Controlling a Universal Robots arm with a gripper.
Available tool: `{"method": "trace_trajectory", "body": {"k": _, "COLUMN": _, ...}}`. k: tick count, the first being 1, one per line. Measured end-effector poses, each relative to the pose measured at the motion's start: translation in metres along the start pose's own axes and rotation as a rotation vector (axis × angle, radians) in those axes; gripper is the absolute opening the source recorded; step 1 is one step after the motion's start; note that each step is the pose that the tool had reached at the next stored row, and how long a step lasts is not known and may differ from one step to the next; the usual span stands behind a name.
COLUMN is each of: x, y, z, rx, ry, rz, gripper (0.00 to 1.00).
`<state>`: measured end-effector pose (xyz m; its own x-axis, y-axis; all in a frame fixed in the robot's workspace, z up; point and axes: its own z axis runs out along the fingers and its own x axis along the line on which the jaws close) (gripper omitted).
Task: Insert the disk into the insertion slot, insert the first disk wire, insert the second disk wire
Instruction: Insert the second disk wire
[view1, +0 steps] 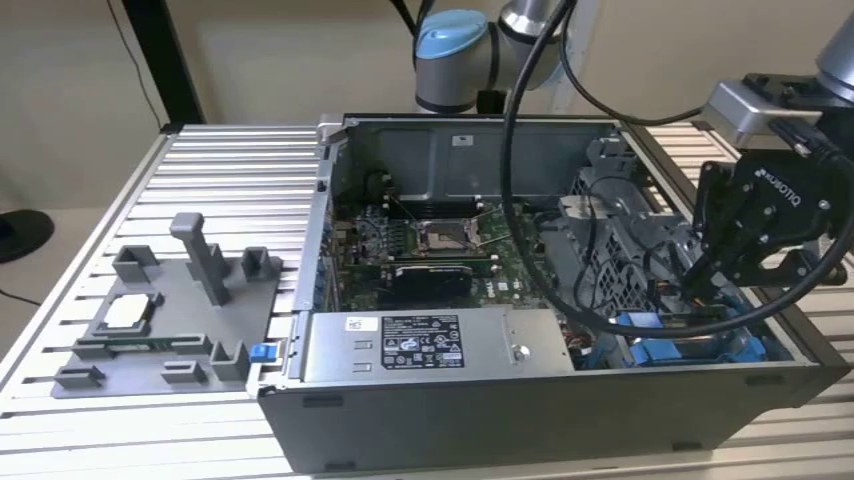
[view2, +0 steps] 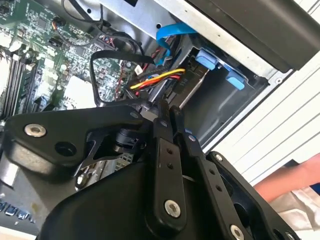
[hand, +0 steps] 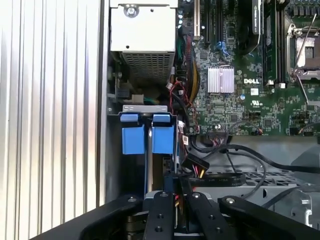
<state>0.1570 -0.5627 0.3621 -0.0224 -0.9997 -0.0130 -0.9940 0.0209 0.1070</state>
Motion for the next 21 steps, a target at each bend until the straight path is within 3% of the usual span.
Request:
{"method": "trace_trajectory", "body": {"k": 4, "x": 0.0011, "y": 0.0093, "z": 0.0022, "rx": 0.0552, "ry": -0.0025, "rz": -0.001, "gripper": 0.0}}
{"method": "trace_trajectory", "body": {"k": 6, "x": 0.0022, "y": 0.012, "z": 0.0031, "rx": 0.068, "ry": -0.0029, "rz": -0.001, "gripper": 0.0}}
{"method": "trace_trajectory", "body": {"k": 21, "x": 0.0035, "y": 0.0112, "z": 0.0111, "rx": 0.0696, "ry": -0.0026, "rz": -0.001, "gripper": 0.0}}
